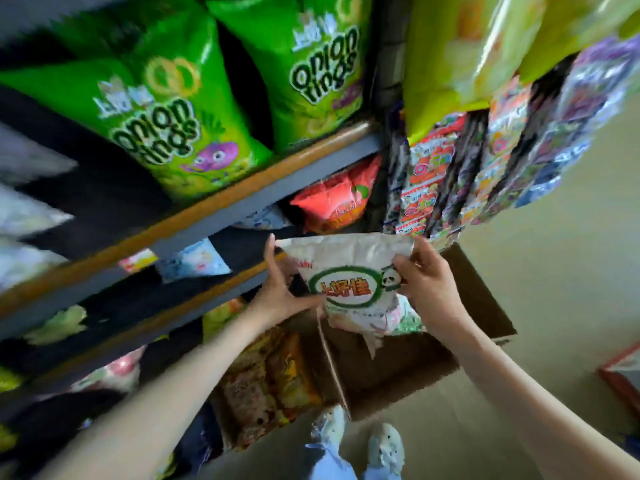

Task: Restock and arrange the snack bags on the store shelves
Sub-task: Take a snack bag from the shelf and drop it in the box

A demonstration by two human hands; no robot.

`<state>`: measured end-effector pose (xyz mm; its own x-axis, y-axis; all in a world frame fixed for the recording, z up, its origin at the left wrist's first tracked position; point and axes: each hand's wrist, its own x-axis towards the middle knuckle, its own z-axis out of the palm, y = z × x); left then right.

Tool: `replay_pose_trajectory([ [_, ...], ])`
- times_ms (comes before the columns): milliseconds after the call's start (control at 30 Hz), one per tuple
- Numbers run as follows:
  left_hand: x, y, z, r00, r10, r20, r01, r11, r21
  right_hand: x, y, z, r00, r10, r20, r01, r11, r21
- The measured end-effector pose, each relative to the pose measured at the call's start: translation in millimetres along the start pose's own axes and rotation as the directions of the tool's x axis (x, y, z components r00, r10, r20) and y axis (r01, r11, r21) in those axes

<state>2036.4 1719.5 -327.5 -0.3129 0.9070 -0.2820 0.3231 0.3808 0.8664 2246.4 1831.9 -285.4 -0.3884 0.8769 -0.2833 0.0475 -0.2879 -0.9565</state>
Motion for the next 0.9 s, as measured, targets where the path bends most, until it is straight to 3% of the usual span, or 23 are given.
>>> replay_pose_trajectory([
  [167,-57.7,30.5,-53.9,0.995,0.008,-0.098,-0.016,0.996,-0.082,-21.8,-63.1,50.2,0.953,-0.189,0.237,0.186,0.982,0.034],
  [267,-90.4,47.0,-78.8,0.96,0.072,-0.272,-0.1,0.991,-0.09,-41.2,-92.2,85.0,0.876,-0.293,0.383,0.284,0.955,0.08],
  [367,-122.0,53.5,-108.6,0.876,0.186,-0.444,-0.213,0.977,-0.012,-60.5,-109.7,125.2,0.764,-0.406,0.501,0.429,0.9,0.075],
  [467,-151.0,45.8,-146.2,0.743,0.302,-0.597,-0.233,0.953,0.192,-74.2,-115.6,167.9,0.606,-0.443,0.66,0.57,0.821,0.028],
  [533,-162.4,30.0,-173.5,0.683,0.394,-0.615,-0.168,0.904,0.393,-77.3,-111.8,196.5,0.516,-0.486,0.705,0.673,0.739,0.017],
  [567,-167.4,30.1,-185.4,0.685,0.421,-0.594,-0.086,0.857,0.508,-75.7,-107.5,210.5,0.474,-0.524,0.708,0.724,0.689,0.026],
  [633,-168.7,24.0,-205.2,0.781,0.329,-0.531,0.077,0.793,0.604,-69.8,-97.7,236.9,0.426,-0.604,0.674,0.8,0.599,0.031],
  [700,-158.9,9.0,-225.2,0.793,0.321,-0.517,0.094,0.775,0.625,-59.1,-84.0,258.5,0.462,-0.649,0.605,0.812,0.584,0.005],
  [767,-144.0,5.2,-240.8,0.746,0.245,-0.62,0.078,0.892,0.446,-48.4,-72.9,276.8,0.583,-0.636,0.506,0.76,0.647,-0.064],
  [800,-135.6,0.5,-248.6,0.701,0.282,-0.655,0.032,0.905,0.424,-43.3,-68.5,285.7,0.64,-0.624,0.449,0.724,0.685,-0.08],
  [833,-130.1,0.4,-254.3,0.706,0.279,-0.651,0.007,0.916,0.4,-38.6,-65.3,295.2,0.677,-0.616,0.402,0.697,0.713,-0.082],
  [900,-114.7,-4.8,-260.8,0.658,0.295,-0.693,-0.029,0.929,0.368,-30.5,-58.6,315.4,0.692,-0.624,0.362,0.692,0.716,-0.09],
])
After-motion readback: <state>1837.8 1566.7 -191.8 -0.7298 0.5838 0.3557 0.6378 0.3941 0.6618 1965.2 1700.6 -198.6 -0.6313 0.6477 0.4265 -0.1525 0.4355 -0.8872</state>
